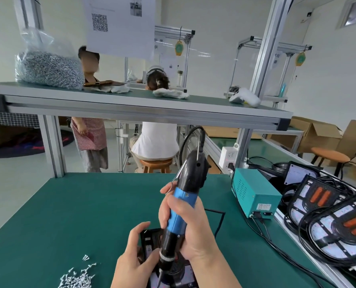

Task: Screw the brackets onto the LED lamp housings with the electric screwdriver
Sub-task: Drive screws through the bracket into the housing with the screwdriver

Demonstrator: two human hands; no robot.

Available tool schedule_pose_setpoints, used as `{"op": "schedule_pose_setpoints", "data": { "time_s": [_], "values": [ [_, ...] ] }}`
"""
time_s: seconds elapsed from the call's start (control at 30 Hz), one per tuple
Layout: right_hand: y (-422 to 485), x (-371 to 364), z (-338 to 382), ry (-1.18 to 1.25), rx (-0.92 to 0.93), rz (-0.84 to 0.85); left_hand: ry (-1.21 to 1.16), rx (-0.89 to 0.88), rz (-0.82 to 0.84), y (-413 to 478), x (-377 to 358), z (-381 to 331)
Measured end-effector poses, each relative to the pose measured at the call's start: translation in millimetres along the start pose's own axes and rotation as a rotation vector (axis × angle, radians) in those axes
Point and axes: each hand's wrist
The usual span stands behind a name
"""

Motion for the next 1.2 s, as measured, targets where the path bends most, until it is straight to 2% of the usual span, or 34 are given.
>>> {"op": "schedule_pose_setpoints", "data": {
  "time_s": [0.17, 0.3, 0.43, 0.53, 0.9, 1.07, 1.2],
  "values": [
    [6.6, 21.9, -9.7, 0.207, -0.207, -0.419, -0.030, -0.003, -0.001, 2.0, 0.3, 3.0],
    [-1.8, 53.5, -27.9, 0.458, -0.297, -0.607, -0.051, -0.010, 0.000, 2.2, -1.3, 5.7],
    [-6.4, 72.4, -43.5, 0.669, -0.309, -0.618, -0.064, 0.004, -0.014, 1.0, -2.1, 5.6],
    [-5.9, 77.6, -49.9, 0.735, -0.333, -0.594, -0.070, 0.020, -0.038, 0.4, -2.7, 5.3],
    [-2.5, 77.4, -61.7, 0.611, -0.409, -0.620, -0.034, 0.106, -0.177, -0.9, -6.8, 2.9],
    [-2.3, 79.7, -65.4, 0.576, -0.400, -0.624, 0.283, -0.021, -0.279, -2.7, 4.4, -1.3],
    [-2.8, 80.7, -65.4, 0.584, -0.397, -0.634, 0.812, 0.020, -0.265, 3.2, 38.3, -0.4]
  ]
}}
Point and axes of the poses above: each hand's wrist, its own y-axis towards the middle knuckle, its own x-axis out of the back of the hand, z = x × y, and after that the axes turned 7 degrees about -y, right-handed
